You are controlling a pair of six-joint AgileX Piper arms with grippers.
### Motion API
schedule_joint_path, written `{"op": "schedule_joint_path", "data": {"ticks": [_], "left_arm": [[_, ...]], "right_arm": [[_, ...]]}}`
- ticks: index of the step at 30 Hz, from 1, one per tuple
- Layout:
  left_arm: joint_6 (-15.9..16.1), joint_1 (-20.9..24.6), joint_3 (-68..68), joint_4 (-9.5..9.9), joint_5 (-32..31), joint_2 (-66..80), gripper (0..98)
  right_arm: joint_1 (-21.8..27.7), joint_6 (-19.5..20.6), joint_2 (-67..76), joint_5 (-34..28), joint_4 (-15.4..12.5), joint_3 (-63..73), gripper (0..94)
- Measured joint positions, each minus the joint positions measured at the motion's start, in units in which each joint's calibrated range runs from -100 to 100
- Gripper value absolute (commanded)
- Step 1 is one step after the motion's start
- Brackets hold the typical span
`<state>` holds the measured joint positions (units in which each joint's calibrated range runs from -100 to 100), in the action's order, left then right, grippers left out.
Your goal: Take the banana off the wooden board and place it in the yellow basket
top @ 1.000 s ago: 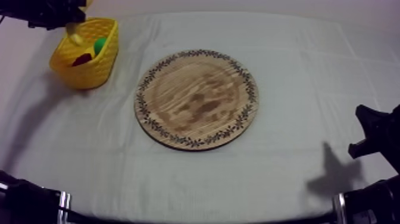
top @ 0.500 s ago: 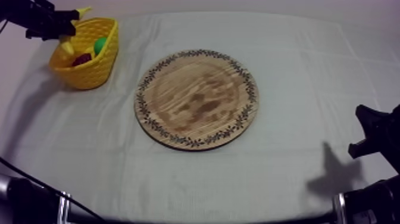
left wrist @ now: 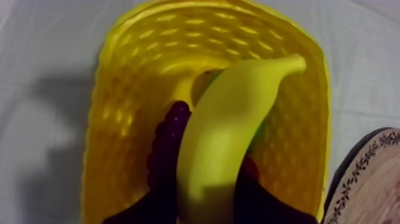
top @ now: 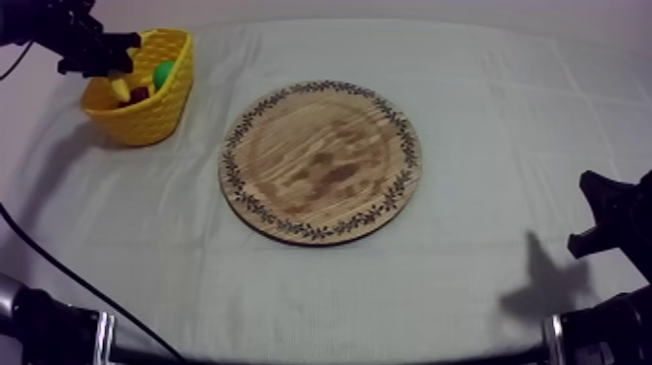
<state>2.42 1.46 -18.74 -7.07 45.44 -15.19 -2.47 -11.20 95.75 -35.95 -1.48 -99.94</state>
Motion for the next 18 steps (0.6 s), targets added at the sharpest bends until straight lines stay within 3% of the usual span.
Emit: {"op": "schedule_joint_path", "data": {"ticks": [5,9,12,18], "left_arm": [[0.2,0.2,1.3,-0.11,-0.3,-1.2,28.3],[0.7,0.4,2.0,-0.17,-0.6,-1.5,57.9],[1.2,0.5,2.1,-0.23,-1.0,-1.6,73.1],[1.9,0.7,1.5,-0.17,-2.4,-1.0,79.8]], "right_arm": [[0.0,0.0,0.0,0.1,0.0,0.0,0.3],[0.0,0.0,0.0,0.0,0.0,0.0,0.3],[0.0,0.0,0.0,0.0,0.0,0.0,0.3],[0.0,0.0,0.0,0.0,0.0,0.0,0.3]]}}
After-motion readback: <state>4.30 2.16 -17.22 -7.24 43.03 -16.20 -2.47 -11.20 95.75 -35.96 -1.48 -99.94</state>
